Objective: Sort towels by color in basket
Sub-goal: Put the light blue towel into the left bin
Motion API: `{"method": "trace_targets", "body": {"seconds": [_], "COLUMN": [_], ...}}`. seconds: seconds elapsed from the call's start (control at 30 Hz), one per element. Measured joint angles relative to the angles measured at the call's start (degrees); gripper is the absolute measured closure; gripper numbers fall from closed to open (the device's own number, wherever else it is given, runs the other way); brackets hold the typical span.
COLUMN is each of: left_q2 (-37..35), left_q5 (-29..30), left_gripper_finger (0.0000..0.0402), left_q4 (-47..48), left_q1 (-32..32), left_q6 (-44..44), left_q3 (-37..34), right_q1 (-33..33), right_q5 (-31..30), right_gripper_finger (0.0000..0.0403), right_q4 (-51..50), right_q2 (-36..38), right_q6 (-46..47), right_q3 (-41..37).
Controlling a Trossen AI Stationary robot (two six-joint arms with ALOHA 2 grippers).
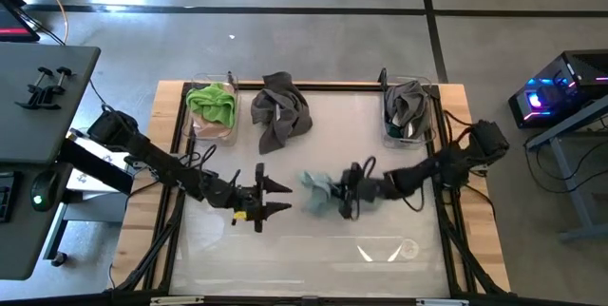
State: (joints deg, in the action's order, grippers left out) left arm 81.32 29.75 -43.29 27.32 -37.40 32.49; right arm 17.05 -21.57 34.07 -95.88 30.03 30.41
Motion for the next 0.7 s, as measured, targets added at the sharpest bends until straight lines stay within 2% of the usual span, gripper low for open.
{"method": "trace_targets", "body": {"seconds": [0.17,0.27,0.37,0.47,0.57,0.63,0.7], "left_q2": [0.93,3.47,6.8,10.96,14.53,16.35,18.22], "left_q5": [-13.86,-16.98,-17.27,-15.16,-8.2,-1.82,2.11], "left_gripper_finger": [0.0204,0.0188,0.0169,0.015,0.0136,0.0132,0.0131], "left_q4": [0.03,-0.03,-0.41,-0.31,-0.44,0.22,0.03], "left_q1": [-3.9,-5.83,-7.76,-9.5,-10.55,-10.86,-10.93], "left_q6": [-5.45,-8.58,-10.69,-13.28,-14.18,-13.15,-10.81], "left_q3": [0.06,0.7,2.77,5.21,7.41,7.84,8.56], "right_q1": [-8.37,-12.17,-14.38,-15.33,-15.5,-15.16,-14.65], "right_q5": [10.5,16.5,17.93,20.66,23.61,23.82,23.8], "right_gripper_finger": [0.0366,0.0366,0.0365,0.0365,0.0365,0.0365,0.0365], "right_q4": [10.9,15.61,17.27,17.14,17.26,17.46,18.36], "right_q2": [-1.04,-2.46,-3.71,-5.11,-5.66,-5.66,-5.28], "right_q6": [-1.84,-0.62,-0.03,-0.38,-0.97,-0.97,-0.96], "right_q3": [0.17,0.21,0.73,2.13,3.73,4.78,4.91]}}
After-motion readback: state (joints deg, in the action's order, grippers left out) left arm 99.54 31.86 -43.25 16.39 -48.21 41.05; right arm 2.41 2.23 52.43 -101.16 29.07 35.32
